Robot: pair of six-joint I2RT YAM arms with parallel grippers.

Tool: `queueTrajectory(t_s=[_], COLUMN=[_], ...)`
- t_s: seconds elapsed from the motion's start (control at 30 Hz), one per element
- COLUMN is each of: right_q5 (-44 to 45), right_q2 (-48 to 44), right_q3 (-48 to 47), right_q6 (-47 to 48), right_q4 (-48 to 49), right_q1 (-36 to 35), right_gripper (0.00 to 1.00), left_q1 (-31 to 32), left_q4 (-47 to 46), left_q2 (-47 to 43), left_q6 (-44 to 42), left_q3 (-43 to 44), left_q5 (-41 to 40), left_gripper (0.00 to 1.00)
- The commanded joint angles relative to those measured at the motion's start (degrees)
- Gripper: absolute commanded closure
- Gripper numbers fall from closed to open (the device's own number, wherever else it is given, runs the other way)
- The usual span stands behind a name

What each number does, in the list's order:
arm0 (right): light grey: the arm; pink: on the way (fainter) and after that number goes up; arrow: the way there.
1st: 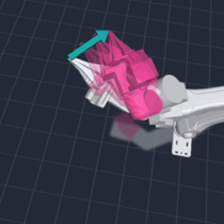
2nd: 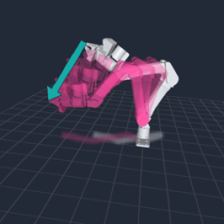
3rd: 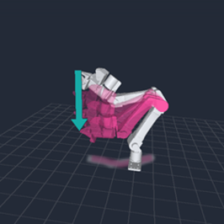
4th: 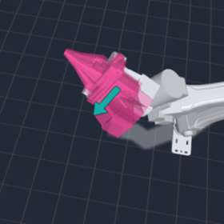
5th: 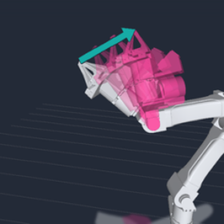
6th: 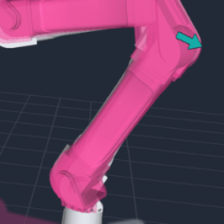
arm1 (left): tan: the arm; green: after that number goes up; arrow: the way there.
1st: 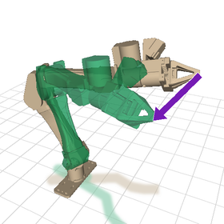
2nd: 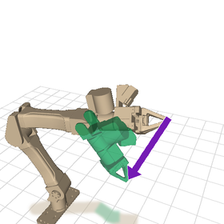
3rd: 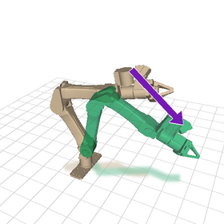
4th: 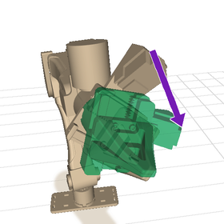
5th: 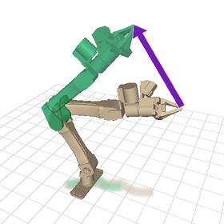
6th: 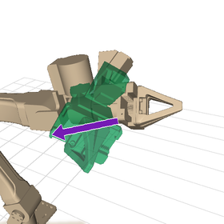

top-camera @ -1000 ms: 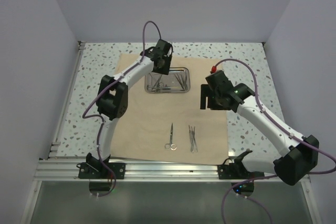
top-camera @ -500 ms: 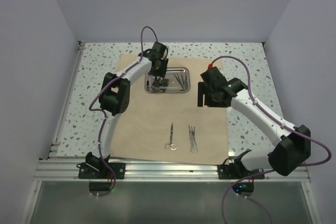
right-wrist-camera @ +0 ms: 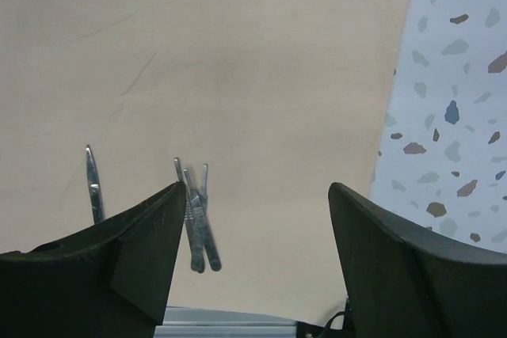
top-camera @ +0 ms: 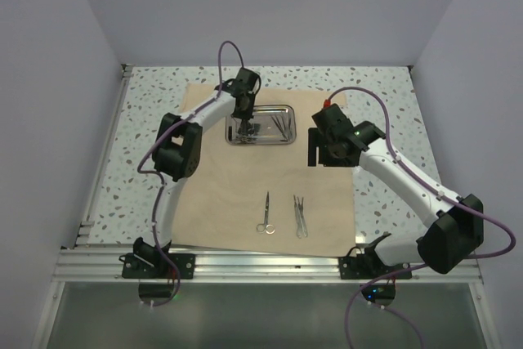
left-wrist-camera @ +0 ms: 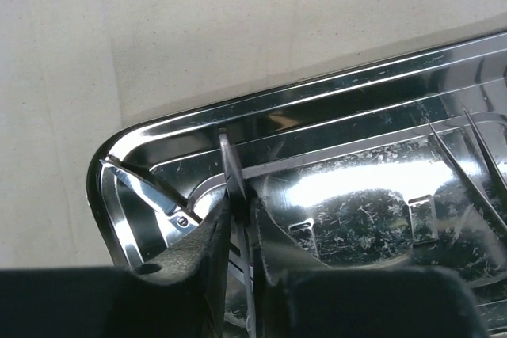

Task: Open and lay out the surgical kit
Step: Pick up the medical item from the container.

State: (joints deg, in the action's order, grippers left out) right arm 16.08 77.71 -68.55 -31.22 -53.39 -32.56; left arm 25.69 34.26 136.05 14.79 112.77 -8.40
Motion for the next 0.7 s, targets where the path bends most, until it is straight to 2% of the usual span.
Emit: queueTrajectory(t_s=[0.0,0.2,0.5,0.67], right_q5=[1.94,1.5,0.54,-0.43], right_q2=[-0.19,-0.54,-1.95,-2.3], right_q3=[-0.97,0.44,2.2,2.02], right_q6=[0.81,1.16,1.78,2.48], right_q4=[-0.32,0.91,2.32,2.93], right_q1=[0.12,0.21,0.3,0.3], right_gripper=[0.24,0.24,0.24,0.24], left_q1=[-0.2,-0.2,-0.2,-0.03], left_q4=[5.9,6.08,9.15,9.77], left_q2=[3.52,3.17,-0.42,-4.99], left_q6=[-1.34,-1.95,-0.03,4.45], left_q3=[-5.19,-7.04,-1.51,1.14], left_q5=[-2.58,-1.62,-1.44,-1.44], left_gripper=[0.83,1.0,1.0,1.0])
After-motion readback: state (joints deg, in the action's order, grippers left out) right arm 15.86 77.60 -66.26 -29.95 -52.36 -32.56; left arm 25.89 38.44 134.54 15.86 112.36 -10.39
